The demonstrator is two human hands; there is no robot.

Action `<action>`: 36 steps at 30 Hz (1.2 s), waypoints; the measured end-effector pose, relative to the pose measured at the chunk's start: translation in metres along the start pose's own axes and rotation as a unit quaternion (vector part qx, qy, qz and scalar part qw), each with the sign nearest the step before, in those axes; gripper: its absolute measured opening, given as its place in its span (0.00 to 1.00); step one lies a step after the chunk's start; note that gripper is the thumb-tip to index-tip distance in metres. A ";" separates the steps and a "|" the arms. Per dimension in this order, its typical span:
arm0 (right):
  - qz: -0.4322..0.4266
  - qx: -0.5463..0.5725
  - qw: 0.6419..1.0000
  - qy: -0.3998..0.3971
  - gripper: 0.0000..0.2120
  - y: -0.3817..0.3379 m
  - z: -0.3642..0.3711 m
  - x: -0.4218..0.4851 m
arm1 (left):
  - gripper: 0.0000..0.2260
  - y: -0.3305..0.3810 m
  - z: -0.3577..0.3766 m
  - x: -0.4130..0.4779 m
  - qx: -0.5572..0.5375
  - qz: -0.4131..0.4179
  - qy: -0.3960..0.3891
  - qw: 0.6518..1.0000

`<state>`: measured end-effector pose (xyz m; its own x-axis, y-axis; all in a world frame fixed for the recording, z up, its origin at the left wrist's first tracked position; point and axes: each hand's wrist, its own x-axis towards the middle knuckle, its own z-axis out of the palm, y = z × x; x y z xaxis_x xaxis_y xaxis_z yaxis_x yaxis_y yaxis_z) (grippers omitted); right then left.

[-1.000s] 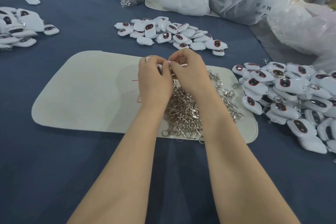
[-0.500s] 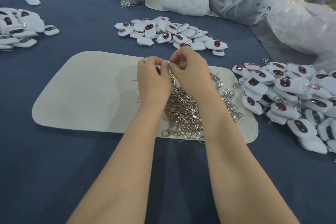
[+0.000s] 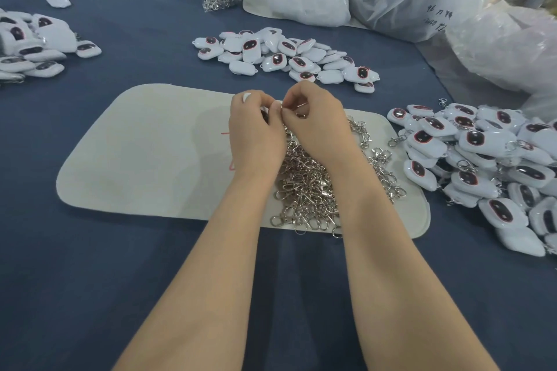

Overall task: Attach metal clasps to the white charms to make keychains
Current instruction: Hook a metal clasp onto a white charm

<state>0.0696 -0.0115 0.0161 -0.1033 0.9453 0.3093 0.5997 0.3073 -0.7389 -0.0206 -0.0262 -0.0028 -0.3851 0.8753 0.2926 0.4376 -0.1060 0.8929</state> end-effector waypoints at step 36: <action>-0.052 0.036 0.997 0.037 0.08 0.004 0.002 -0.002 | 0.06 -0.004 -0.001 0.000 0.014 0.057 -0.005 0.998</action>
<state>0.0705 -0.0117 0.0113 -0.1023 0.8980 0.4280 0.5293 0.4134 -0.7409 -0.0233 -0.0262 -0.0054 -0.3240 0.8629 0.3878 0.4997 -0.1920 0.8447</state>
